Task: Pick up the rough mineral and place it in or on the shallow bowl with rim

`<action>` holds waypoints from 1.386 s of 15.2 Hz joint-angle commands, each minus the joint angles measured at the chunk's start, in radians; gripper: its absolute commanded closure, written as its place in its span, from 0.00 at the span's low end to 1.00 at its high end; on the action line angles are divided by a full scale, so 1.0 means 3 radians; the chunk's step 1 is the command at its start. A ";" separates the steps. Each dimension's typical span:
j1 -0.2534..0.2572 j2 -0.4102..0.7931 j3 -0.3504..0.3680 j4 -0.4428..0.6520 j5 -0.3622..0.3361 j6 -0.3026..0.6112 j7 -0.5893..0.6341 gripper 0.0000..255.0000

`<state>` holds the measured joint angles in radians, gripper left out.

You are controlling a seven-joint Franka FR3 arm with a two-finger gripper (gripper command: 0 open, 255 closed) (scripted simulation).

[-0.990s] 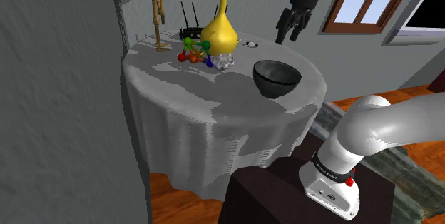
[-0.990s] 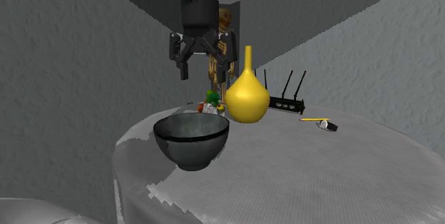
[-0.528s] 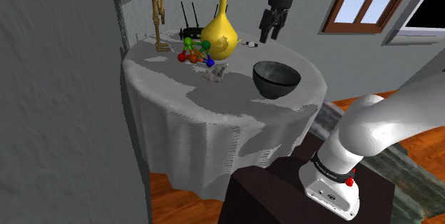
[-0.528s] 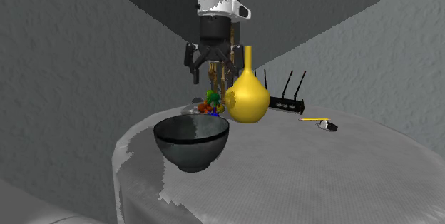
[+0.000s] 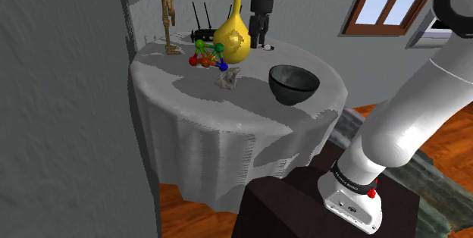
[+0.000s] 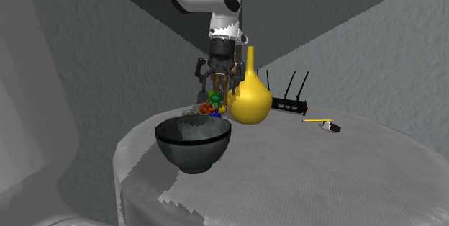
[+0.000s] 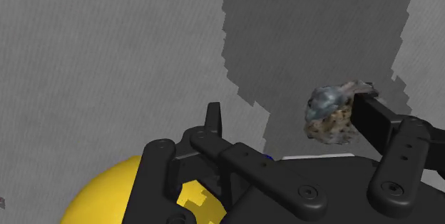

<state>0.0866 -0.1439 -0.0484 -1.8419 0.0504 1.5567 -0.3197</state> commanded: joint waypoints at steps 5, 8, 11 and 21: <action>0.0103 0.0984 0.0088 0.0925 0.0021 -0.0294 -0.0454 0.00; 0.0120 0.1142 0.0114 0.1040 0.0016 -0.0311 -0.0526 0.00; 0.0124 0.1089 0.0117 0.0838 0.0016 -0.0162 -0.0527 0.00; 0.0122 0.1037 0.0126 0.0614 0.0015 0.0010 -0.0528 0.00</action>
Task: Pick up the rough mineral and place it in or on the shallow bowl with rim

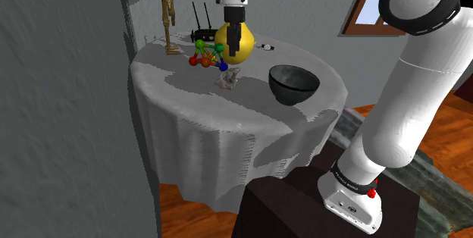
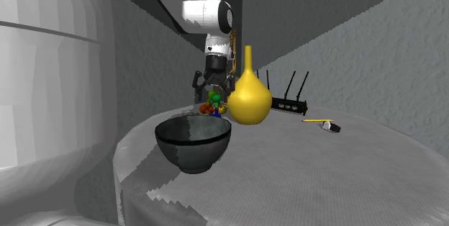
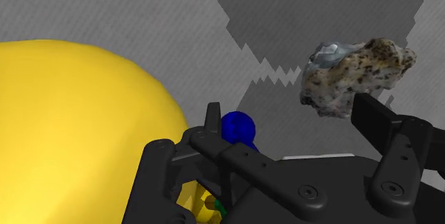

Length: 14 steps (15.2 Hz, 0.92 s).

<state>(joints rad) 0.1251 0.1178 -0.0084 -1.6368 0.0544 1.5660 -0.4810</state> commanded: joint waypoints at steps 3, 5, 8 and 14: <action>-0.0015 0.0139 -0.0013 -0.0072 -0.0001 -0.0046 -0.0005 1.00; -0.0004 0.0177 -0.0005 -0.0056 0.0002 -0.0019 0.0014 1.00; -0.0017 0.0226 -0.0014 -0.0055 0.0002 0.0026 -0.0010 1.00; -0.0012 0.0161 -0.0001 0.0060 0.0001 -0.0154 0.0016 1.00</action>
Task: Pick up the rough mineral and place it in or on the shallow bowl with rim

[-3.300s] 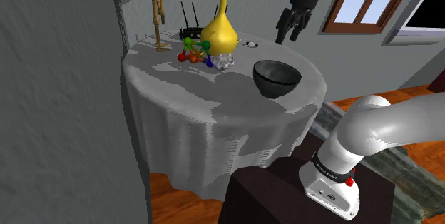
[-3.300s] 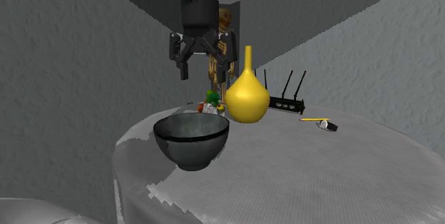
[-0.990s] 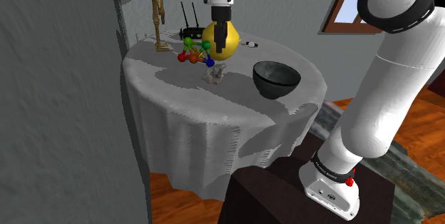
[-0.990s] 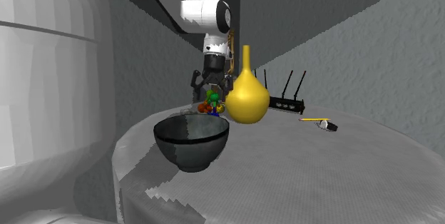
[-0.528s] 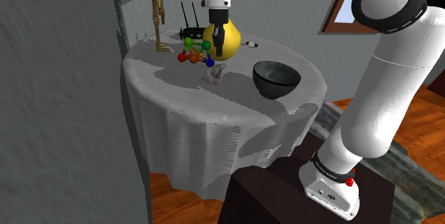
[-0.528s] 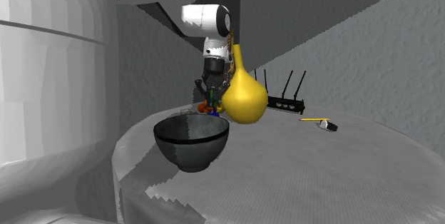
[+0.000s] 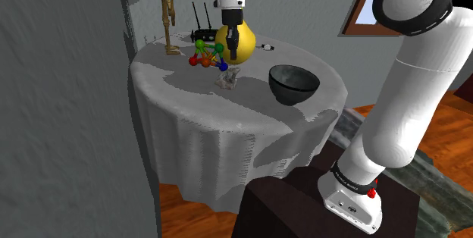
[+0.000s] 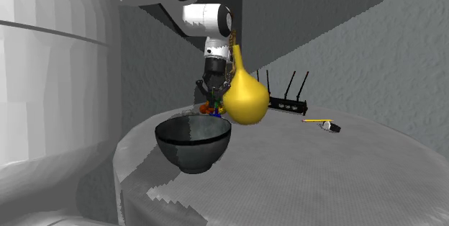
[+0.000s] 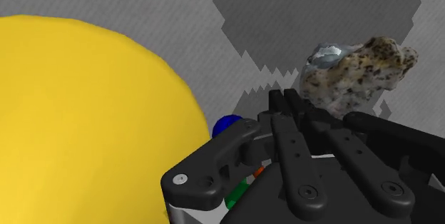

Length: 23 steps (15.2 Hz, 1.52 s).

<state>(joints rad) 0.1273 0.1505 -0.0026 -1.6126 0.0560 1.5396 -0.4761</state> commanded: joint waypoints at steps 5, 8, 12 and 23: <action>0.0042 -0.0069 -0.0002 -0.0059 0.0021 -0.0064 0.0454 0.00; 0.0204 -0.0221 0.0031 -0.0257 0.0095 -0.0001 0.1838 0.00; 0.0239 -0.0269 0.0051 -0.0451 0.0113 0.0152 0.2127 0.00; 0.0247 -0.0311 0.0059 -0.0703 0.0117 0.0362 0.2123 0.00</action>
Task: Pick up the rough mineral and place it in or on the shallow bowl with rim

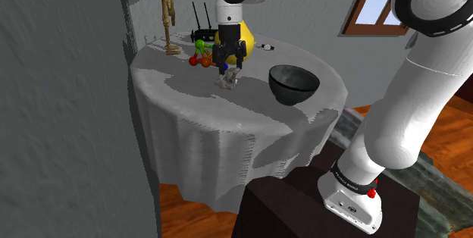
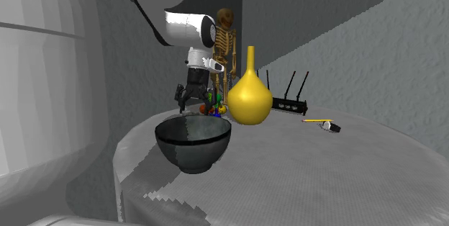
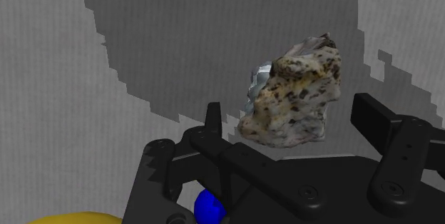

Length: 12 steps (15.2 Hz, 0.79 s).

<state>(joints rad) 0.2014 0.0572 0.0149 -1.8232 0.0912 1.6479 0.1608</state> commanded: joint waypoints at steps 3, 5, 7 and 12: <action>0.0000 0.0000 0.0000 -0.0001 0.0000 0.0001 0.0000 1.00; 0.0000 0.0000 0.0000 -0.0003 0.0000 0.0002 -0.0001 1.00; 0.0000 0.0000 0.0000 -0.0002 0.0000 0.0002 0.0000 1.00; 0.0000 -0.0005 0.0000 0.0037 0.0000 -0.0042 0.0003 1.00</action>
<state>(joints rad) 0.2014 0.0557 0.0148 -1.8185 0.0911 1.6424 0.1616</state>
